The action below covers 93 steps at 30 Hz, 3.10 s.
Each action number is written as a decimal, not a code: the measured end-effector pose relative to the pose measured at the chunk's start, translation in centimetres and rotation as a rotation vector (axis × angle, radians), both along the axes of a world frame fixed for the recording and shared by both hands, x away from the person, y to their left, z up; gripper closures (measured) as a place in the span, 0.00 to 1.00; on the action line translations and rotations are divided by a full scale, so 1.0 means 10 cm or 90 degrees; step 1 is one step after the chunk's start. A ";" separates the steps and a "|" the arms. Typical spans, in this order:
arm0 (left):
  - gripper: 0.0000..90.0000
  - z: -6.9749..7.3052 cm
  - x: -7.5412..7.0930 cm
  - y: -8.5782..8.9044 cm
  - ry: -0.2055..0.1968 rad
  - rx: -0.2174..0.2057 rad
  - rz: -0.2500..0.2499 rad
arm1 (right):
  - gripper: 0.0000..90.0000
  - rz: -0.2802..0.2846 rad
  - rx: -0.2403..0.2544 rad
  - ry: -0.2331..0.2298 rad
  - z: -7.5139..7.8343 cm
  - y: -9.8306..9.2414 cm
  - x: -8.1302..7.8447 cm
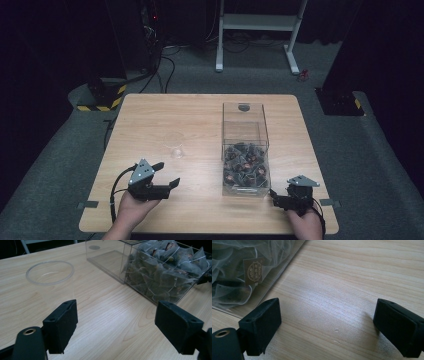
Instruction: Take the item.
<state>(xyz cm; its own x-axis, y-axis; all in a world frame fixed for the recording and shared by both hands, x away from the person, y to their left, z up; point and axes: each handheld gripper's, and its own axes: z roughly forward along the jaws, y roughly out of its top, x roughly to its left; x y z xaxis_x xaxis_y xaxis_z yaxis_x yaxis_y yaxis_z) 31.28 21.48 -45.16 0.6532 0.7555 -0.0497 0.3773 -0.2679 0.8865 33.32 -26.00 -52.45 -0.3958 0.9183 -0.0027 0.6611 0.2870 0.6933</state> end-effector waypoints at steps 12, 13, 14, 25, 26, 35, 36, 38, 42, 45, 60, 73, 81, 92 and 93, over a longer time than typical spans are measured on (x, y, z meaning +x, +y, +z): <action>0.21 0.08 0.04 -0.15 -0.009 -0.004 -0.020 | 0.09 -0.001 0.001 0.001 0.00 0.00 0.00; 0.21 0.08 0.05 -0.16 -0.008 -0.003 -0.022 | 0.08 0.000 0.000 0.000 0.00 0.00 0.00; 0.21 0.09 0.05 -0.17 -0.010 -0.002 -0.024 | 0.08 0.000 0.000 0.000 0.00 0.00 0.00; 0.21 0.10 0.11 -0.29 -0.007 -0.012 -0.040 | 0.09 0.000 0.001 0.000 0.00 0.00 0.00; 0.21 0.10 0.11 -0.30 -0.009 -0.010 -0.041 | 0.09 0.000 0.001 0.000 0.00 0.00 0.00; 0.22 0.12 0.15 -0.40 -0.007 -0.020 -0.054 | 0.08 -0.001 0.001 0.001 0.00 0.00 0.00; 0.22 0.12 0.15 -0.41 -0.007 -0.019 -0.054 | 0.09 0.000 0.001 0.000 0.00 0.00 0.00; 0.22 0.12 0.16 -0.44 -0.006 -0.020 -0.058 | 0.08 -0.001 0.001 0.001 0.00 0.00 0.00; 0.23 0.13 0.17 -0.49 -0.006 -0.022 -0.066 | 0.09 0.000 0.000 0.000 0.00 0.00 0.00; 0.23 0.14 0.19 -0.53 -0.008 -0.024 -0.073 | 0.08 -0.001 0.001 0.001 0.00 0.00 0.00; 0.24 0.16 0.24 -0.73 -0.006 -0.028 -0.095 | 0.09 0.000 0.001 0.001 0.00 0.00 0.00; 0.25 0.17 0.30 -0.89 -0.004 -0.034 -0.113 | 0.09 0.000 0.001 0.001 0.00 0.00 0.00; 0.25 0.17 0.36 -1.01 -0.002 -0.037 -0.127 | 0.09 0.001 0.000 0.000 0.00 0.00 0.00; 0.26 0.18 0.44 -1.16 0.000 -0.037 -0.139 | 0.09 0.001 0.000 0.000 0.00 0.00 0.00; 0.26 0.17 0.44 -1.18 0.001 -0.038 -0.140 | 0.09 0.000 0.001 0.001 0.00 0.00 0.00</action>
<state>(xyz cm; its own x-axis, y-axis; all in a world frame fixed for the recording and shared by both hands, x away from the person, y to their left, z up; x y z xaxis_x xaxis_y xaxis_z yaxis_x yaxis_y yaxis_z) 35.71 9.71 -43.42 0.8017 0.5907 -0.0918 0.3176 -0.2908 0.9025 33.28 -26.00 -52.44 -0.3955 0.9184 0.0001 0.6624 0.2852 0.6927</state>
